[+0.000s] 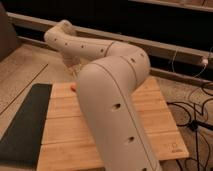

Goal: Place the bottle in the ceramic bowl

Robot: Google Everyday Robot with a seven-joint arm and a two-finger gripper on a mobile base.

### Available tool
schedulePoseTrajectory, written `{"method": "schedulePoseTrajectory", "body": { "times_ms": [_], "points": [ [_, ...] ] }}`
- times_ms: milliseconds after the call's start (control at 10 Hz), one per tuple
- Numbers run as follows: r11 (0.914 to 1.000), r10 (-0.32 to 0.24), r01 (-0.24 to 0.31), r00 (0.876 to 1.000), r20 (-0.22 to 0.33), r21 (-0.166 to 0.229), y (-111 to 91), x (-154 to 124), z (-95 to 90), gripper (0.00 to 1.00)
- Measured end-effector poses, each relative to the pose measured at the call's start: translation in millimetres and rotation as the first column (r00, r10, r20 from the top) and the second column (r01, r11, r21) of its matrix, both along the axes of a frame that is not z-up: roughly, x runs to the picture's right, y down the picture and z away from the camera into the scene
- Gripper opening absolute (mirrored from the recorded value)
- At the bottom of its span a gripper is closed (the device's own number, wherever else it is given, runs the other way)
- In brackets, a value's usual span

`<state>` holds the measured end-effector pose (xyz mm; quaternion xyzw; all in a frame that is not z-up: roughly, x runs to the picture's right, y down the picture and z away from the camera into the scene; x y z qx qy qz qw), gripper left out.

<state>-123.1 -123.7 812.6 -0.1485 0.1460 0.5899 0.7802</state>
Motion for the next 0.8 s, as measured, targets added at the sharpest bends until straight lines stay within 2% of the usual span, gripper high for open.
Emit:
{"method": "schedulePoseTrajectory", "body": {
  "times_ms": [500,700,800],
  "points": [
    [1.0000,0.008,-0.008,1.000,-0.001,0.002,-0.2,0.7,0.1,0.00],
    [0.9991,0.041,-0.041,0.999,-0.013,0.004,0.2,12.4,11.7,0.00],
    [0.9966,0.082,-0.082,0.996,-0.022,0.005,-1.7,27.8,21.5,0.00]
  ]
}}
